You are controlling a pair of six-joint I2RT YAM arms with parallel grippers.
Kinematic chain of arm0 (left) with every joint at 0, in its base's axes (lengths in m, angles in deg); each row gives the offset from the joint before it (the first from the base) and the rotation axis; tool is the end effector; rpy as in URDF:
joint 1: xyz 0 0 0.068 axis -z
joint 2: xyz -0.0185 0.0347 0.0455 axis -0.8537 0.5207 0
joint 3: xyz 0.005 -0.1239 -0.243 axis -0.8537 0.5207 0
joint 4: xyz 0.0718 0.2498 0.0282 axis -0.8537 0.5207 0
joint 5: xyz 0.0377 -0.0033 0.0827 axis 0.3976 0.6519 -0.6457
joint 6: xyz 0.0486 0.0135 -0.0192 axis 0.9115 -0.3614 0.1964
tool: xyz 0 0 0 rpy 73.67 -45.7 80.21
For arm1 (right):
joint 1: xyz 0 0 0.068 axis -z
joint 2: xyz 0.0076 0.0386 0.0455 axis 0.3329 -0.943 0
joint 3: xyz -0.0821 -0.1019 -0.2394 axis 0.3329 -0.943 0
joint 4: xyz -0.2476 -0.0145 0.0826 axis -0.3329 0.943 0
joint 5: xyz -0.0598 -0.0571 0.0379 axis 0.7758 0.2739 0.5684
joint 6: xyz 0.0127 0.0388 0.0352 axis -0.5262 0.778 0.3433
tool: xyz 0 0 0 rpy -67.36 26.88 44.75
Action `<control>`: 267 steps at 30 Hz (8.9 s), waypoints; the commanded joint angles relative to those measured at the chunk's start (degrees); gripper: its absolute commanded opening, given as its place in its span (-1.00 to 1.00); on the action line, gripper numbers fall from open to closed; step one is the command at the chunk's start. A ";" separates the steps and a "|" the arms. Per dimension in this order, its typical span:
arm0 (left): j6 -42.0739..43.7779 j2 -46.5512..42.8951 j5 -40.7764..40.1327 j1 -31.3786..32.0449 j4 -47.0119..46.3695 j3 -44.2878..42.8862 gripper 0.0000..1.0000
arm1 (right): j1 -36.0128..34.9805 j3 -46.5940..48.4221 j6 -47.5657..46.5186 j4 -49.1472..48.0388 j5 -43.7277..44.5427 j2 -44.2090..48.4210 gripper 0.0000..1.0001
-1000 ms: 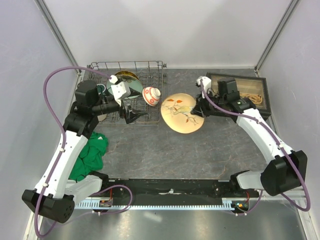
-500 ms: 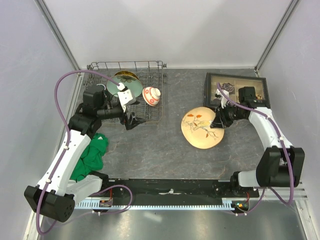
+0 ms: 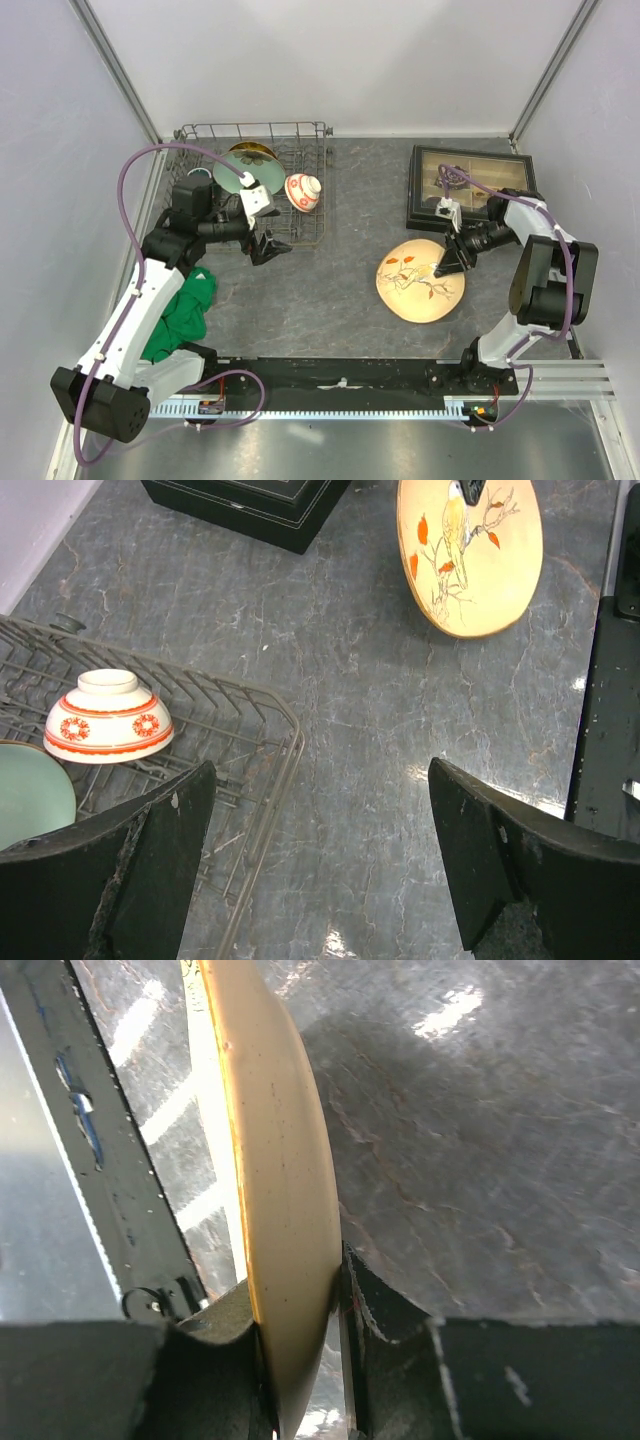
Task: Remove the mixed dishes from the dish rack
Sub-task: Place the plate at the center of the board, then pick up the plate from the dish rack.
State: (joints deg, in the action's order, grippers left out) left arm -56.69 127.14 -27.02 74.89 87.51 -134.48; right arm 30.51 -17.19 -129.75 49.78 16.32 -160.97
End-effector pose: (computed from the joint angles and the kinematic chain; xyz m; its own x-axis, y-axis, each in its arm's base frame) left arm 0.2018 -0.0866 0.3530 0.0037 0.3613 -0.9325 0.9386 0.3203 0.1278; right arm 0.2659 -0.0247 0.2065 -0.6884 -0.4646 -0.5570 -0.7253 0.4377 0.5314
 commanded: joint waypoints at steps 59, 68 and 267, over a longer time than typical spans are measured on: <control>3.60 0.33 -1.67 0.34 -0.69 2.75 0.89 | 16.00 -2.22 -7.38 5.16 4.63 -12.18 -0.44; 3.96 0.24 -1.67 0.34 -0.69 3.10 0.89 | 16.79 -2.66 -5.01 1.03 5.77 -13.24 -0.22; 61.88 53.94 -34.36 -7.57 20.76 -55.35 -0.97 | 12.48 -10.83 8.35 -17.78 9.38 15.32 0.24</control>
State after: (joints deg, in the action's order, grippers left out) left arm 7.19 183.62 -59.13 67.09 109.47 -186.43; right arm 43.17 -27.37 -119.82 32.36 27.71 -148.08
